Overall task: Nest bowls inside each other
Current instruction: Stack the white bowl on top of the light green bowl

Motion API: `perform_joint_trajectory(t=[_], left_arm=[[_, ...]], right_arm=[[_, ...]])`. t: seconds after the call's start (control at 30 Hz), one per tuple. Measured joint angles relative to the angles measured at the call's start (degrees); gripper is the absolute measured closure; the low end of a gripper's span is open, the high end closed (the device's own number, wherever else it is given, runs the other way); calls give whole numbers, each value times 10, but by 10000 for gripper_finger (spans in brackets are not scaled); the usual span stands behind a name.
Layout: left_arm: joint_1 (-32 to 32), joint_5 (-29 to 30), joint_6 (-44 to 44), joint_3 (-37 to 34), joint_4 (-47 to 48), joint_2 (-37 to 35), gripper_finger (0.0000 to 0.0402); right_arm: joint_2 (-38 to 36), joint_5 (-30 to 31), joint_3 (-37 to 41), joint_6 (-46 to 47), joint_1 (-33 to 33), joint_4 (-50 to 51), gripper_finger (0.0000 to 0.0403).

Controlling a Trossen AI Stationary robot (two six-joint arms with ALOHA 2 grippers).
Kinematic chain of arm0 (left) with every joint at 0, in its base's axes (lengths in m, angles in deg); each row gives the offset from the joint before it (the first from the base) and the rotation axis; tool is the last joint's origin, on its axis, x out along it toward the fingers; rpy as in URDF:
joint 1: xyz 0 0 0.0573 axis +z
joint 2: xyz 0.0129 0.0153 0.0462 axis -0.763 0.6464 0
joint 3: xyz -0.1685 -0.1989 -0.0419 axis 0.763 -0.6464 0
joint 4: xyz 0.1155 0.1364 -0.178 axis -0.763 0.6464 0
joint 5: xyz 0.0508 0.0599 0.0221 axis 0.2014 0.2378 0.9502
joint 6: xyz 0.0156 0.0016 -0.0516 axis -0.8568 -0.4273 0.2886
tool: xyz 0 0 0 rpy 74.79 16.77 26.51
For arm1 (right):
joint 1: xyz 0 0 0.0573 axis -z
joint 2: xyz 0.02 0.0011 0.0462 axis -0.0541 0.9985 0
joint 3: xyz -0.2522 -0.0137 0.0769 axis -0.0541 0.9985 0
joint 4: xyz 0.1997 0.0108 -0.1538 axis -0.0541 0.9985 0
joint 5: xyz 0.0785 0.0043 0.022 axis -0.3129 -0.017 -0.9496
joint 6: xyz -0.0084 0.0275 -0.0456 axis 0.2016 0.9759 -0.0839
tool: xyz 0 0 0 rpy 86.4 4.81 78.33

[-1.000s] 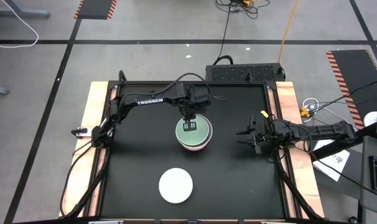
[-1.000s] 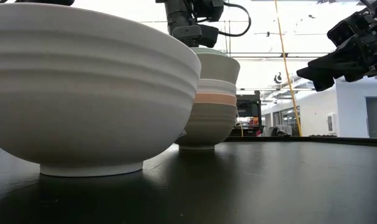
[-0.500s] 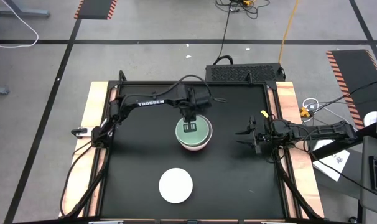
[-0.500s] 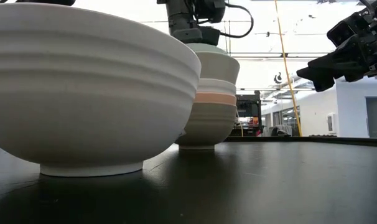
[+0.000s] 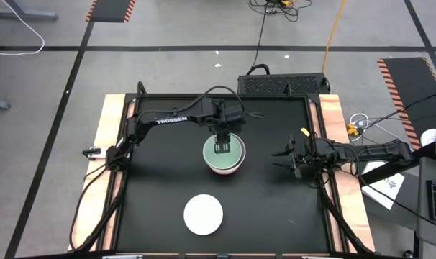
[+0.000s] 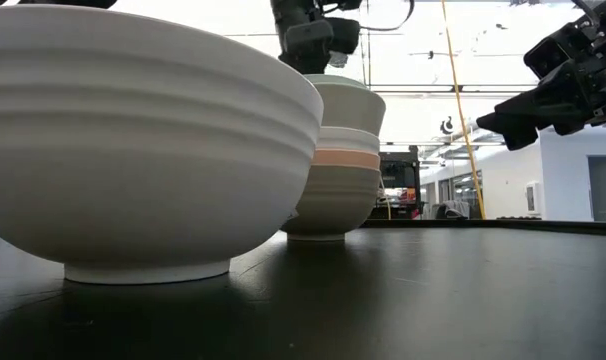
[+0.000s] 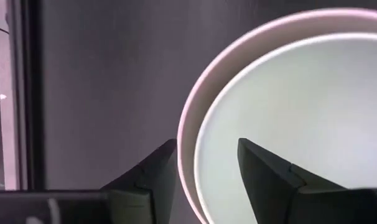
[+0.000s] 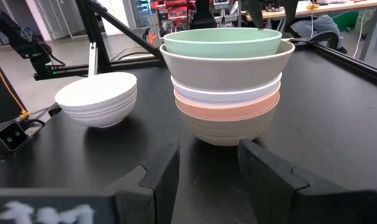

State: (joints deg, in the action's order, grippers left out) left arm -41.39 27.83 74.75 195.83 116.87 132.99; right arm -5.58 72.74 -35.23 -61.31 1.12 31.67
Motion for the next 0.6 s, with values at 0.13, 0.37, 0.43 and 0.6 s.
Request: perform_joint_trajectory(t=[0.13, 0.37, 0.43, 0.6], left_arm=[[0, 0, -2, 25, 3, -1, 221], [-9, -55, -27, 66, 6, -2, 220], [-14, -76, -32, 67, 2, -15, 220], [-31, -127, -41, 66, -2, -62, 220]], right_arm=[[0, 0, 0, 0, 0, 0, 245], [0, 0, 0, 6, 0, -1, 245], [0, 0, 0, 9, 0, -1, 245], [0, -26, 0, 14, 0, -3, 245]])
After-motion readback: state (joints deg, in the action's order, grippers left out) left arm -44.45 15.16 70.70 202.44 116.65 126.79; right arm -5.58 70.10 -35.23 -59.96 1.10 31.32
